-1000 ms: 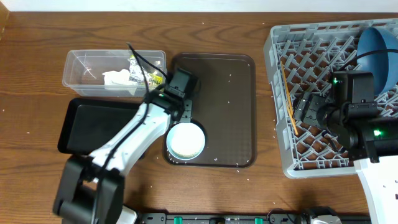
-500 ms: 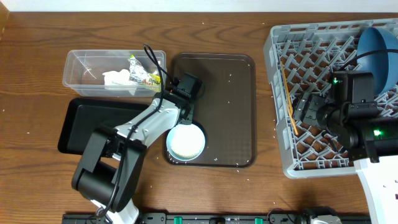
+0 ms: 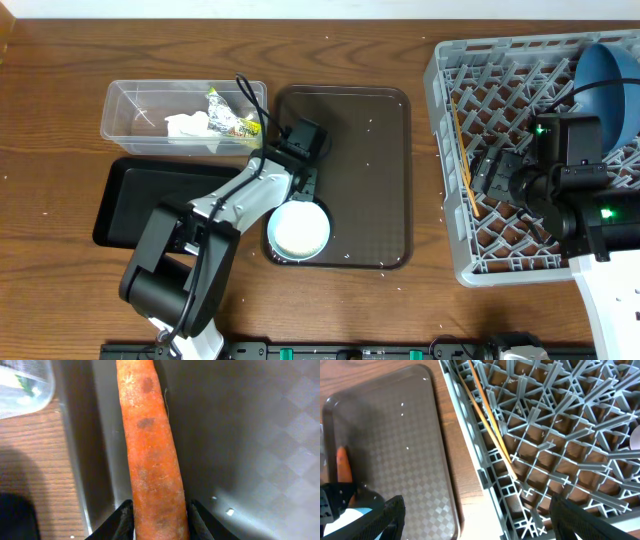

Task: Sort waste into correct bins and load items into the dishwasher rack
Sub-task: 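Lift the carrot with the left gripper and set it on the black tray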

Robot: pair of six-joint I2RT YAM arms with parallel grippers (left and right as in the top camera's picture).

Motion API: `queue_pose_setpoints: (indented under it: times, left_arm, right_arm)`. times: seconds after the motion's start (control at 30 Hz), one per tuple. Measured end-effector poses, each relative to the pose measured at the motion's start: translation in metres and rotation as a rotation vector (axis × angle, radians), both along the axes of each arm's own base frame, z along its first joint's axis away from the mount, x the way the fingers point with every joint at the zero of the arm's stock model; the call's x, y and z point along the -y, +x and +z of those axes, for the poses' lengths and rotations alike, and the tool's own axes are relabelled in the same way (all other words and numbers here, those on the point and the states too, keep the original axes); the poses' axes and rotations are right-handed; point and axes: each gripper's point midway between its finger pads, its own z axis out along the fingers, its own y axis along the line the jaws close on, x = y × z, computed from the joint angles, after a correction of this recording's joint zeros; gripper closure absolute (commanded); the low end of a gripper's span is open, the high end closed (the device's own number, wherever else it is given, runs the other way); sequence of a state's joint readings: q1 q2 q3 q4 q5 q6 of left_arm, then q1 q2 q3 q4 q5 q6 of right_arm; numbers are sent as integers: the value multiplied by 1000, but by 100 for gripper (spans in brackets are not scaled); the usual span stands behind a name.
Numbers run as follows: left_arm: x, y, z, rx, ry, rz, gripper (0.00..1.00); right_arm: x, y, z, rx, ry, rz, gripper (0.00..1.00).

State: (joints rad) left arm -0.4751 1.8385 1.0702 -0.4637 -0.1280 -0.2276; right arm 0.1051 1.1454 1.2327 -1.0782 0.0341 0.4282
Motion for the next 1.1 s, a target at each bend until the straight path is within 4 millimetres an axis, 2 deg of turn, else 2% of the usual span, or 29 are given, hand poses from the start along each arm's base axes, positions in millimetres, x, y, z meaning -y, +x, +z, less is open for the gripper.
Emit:
queue_pose_setpoints:
  times: [0.1,0.2,0.3,0.5,0.6,0.7,0.8,0.9,1.1]
  left_arm:
    - [2,-1,1,-7,-11,-4,66]
    - [4,-1,12,10,-30,-6,66]
    - [8,4,44,84,-71,-10,66]
    - [13,12,126,284,-176,-15,66]
    - [7,5,148,321,-185,-3,65]
    - [-1,0,158,338,-174,13,64]
    - [-4,1,156,336,-156,7,59]
    - [-4,1,139,291,-121,-9,51]
    - [0,10,72,149,-44,-15,47]
  right_arm:
    - [0,1,1,4,0,0,14]
    - [0,1,1,6,1,0,14]
    - [0,1,1,7,1,0,14]
    - [0,3,2,13,1,0,14]
    - [0,3,2,13,1,0,14]
    - [0,3,2,13,1,0,15]
    - [-1,4,3,20,2,0,14]
    - [-1,5,4,26,3,0,14]
    - [0,3,2,12,2,0,14]
